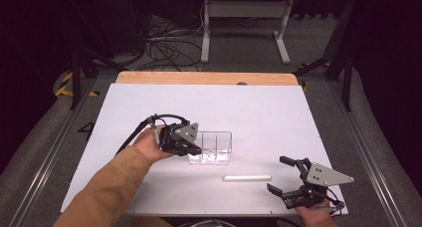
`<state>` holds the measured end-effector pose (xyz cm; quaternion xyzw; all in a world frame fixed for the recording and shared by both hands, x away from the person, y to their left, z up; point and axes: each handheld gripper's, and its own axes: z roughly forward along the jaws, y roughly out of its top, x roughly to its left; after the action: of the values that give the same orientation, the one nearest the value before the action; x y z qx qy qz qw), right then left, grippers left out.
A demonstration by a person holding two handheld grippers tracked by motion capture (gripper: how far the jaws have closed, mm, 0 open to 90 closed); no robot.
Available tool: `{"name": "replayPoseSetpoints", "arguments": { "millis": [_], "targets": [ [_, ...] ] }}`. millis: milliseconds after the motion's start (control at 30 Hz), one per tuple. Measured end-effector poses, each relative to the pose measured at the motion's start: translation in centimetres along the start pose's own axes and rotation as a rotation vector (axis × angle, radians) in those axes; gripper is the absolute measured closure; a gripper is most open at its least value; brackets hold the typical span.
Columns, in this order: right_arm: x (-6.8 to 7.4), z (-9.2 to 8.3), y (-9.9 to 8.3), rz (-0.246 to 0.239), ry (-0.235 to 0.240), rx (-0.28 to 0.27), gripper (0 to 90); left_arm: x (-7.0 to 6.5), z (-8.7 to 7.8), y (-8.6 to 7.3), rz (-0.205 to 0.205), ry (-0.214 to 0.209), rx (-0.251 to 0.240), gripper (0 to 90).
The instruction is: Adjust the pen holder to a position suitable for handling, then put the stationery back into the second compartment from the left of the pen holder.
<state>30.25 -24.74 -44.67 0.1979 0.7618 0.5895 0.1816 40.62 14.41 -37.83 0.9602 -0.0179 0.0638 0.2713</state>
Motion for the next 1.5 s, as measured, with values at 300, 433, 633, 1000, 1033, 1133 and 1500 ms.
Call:
{"name": "replayPoseSetpoints", "arguments": {
  "millis": [300, 433, 633, 1000, 1033, 1133, 1500],
  "targets": [
    [0.0, 0.0, 0.0, -0.010, -0.001, 0.003, 6.4, -0.1, -0.1, -0.1, -0.032, -0.004, -0.010, 86.9],
    [0.0, 0.1, 0.0, -0.005, 0.001, 0.003, 6.4, 0.0, -0.1, -0.1, -0.041, -0.010, -0.015, 87.1],
    [-0.1, 0.1, 0.0, -0.005, 0.000, 0.004, 6.2, 0.0, -0.8, -0.5, -0.061, 0.018, -0.062, 74.1],
    [-0.7, -0.1, 2.4, -0.015, -0.009, 0.011, 4.1, -3.9, -5.6, -3.8, -0.255, 0.166, -0.417, 29.5],
    [-0.7, -0.1, 2.6, -0.010, -0.007, 0.022, 4.0, -4.2, -5.9, -4.0, -0.266, 0.178, -0.434, 27.4],
    [-0.8, 0.2, 3.0, -0.031, -0.013, 0.051, 3.9, -5.2, -6.5, -4.7, -0.311, 0.222, -0.481, 23.6],
    [-1.2, 1.4, 4.5, -0.043, -0.009, 0.141, 2.8, -8.1, -6.4, -7.6, -0.423, 0.322, -0.599, 4.1]
  ]
}}
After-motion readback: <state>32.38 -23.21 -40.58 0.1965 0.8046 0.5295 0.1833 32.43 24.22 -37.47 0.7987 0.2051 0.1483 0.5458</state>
